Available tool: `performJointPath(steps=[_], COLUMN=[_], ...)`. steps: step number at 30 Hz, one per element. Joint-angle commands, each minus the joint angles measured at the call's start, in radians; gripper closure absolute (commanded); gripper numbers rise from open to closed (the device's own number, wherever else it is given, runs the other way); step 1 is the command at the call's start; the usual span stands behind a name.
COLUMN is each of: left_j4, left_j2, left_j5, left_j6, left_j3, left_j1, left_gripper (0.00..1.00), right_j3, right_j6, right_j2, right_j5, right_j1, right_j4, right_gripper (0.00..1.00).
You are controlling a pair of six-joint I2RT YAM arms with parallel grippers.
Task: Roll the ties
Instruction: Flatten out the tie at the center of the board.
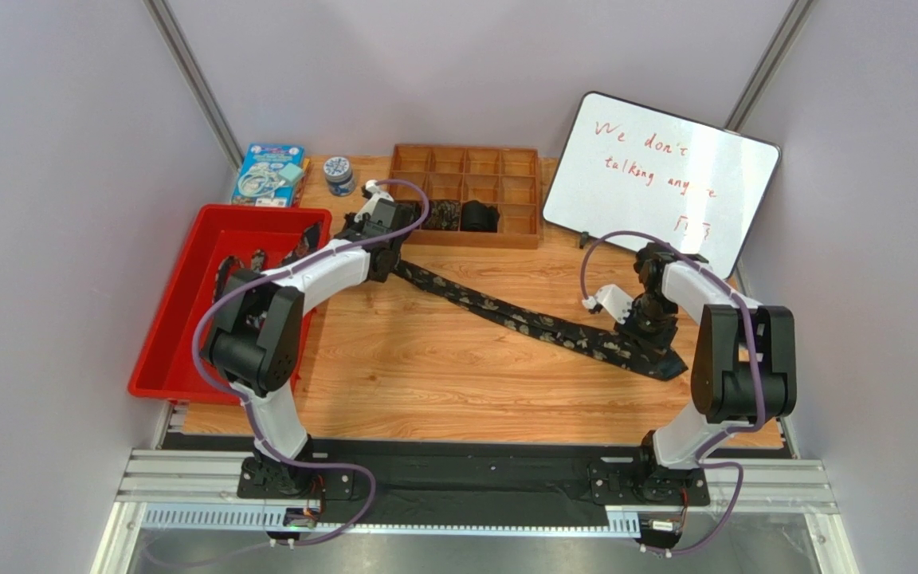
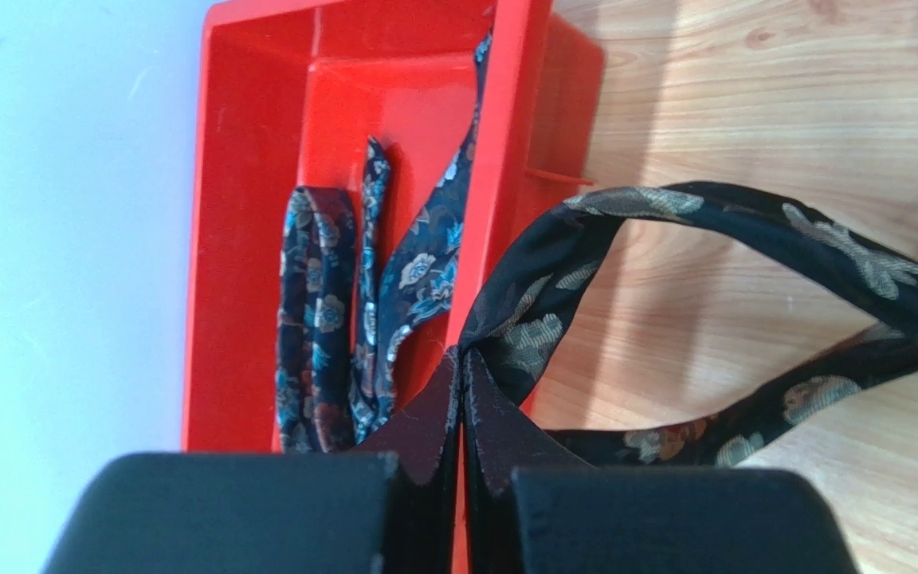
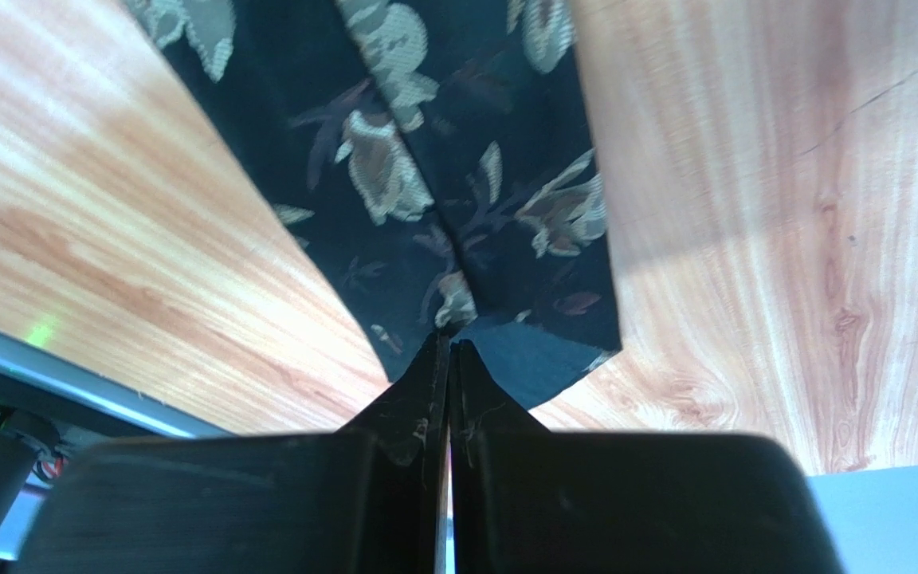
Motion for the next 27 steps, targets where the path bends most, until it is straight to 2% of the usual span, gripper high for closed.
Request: performJointPath(steps=[1, 4, 6, 7, 8, 9, 12, 13, 14, 16, 17, 20, 22, 27], left_j4=[-0.096, -0.105, -0.107, -0.099, -0.090, -0.075, -0.021, -0.036, -0.044, -0.085, -0.102, -0.163, -0.227, -0.330], left_j2=[-0.007, -0.014, -0.021, -0.036, -0.045, -0.077, -0.141, -0.162, -0.180, -0.234, -0.251, -0.313, -0.333, -0.347], left_j5=[0.025, 0.060, 0.080, 0.089, 0.100, 0.126, 0.222, 0.285, 0.398, 0.553, 0.689, 0.891, 0.936, 1.071], left_j6=[-0.083, -0.070, -0.061, -0.055, -0.046, -0.035, -0.006, 0.034, 0.049, 0.131, 0.159, 0.296, 0.353, 0.465], left_j3=[0.097, 0.102, 0.105, 0.104, 0.098, 0.088, 0.051, 0.051, 0.048, 0.050, 0.050, 0.045, 0.061, 0.099], left_j1=[-0.012, -0.011, -0.003, -0.003, 0.002, 0.005, 0.028, 0.043, 0.072, 0.106, 0.135, 0.175, 0.183, 0.220], left_gripper=[0.96, 0.69, 0.55, 0.45, 0.42, 0.39, 0.28, 0.15, 0.08, 0.08, 0.08, 0.08, 0.07, 0.07], right_j3=[0.020, 0.097, 0.150, 0.187, 0.238, 0.255, 0.235, 0.221, 0.179, 0.133, 0.113, 0.074, 0.062, -0.027], right_j6=[-0.036, 0.010, 0.057, 0.085, 0.149, 0.177, 0.269, 0.283, 0.298, 0.300, 0.298, 0.277, 0.258, 0.176], right_j2=[-0.024, -0.044, -0.053, -0.056, -0.059, -0.065, -0.088, -0.091, -0.093, -0.088, -0.084, -0.019, 0.036, 0.065], right_j5=[-0.031, -0.098, -0.170, -0.201, -0.227, -0.264, -0.252, -0.241, -0.229, -0.163, -0.140, -0.070, -0.037, -0.016], right_j1=[-0.004, -0.010, 0.002, 0.011, 0.031, 0.068, 0.191, 0.223, 0.287, 0.344, 0.391, 0.438, 0.439, 0.430], right_j4=[-0.027, -0.046, -0.091, -0.115, -0.147, -0.152, -0.087, -0.061, 0.003, 0.081, 0.154, 0.232, 0.249, 0.264], right_gripper=[1.00, 0.98, 0.87, 0.83, 0.73, 0.68, 0.61, 0.59, 0.57, 0.56, 0.56, 0.57, 0.57, 0.75])
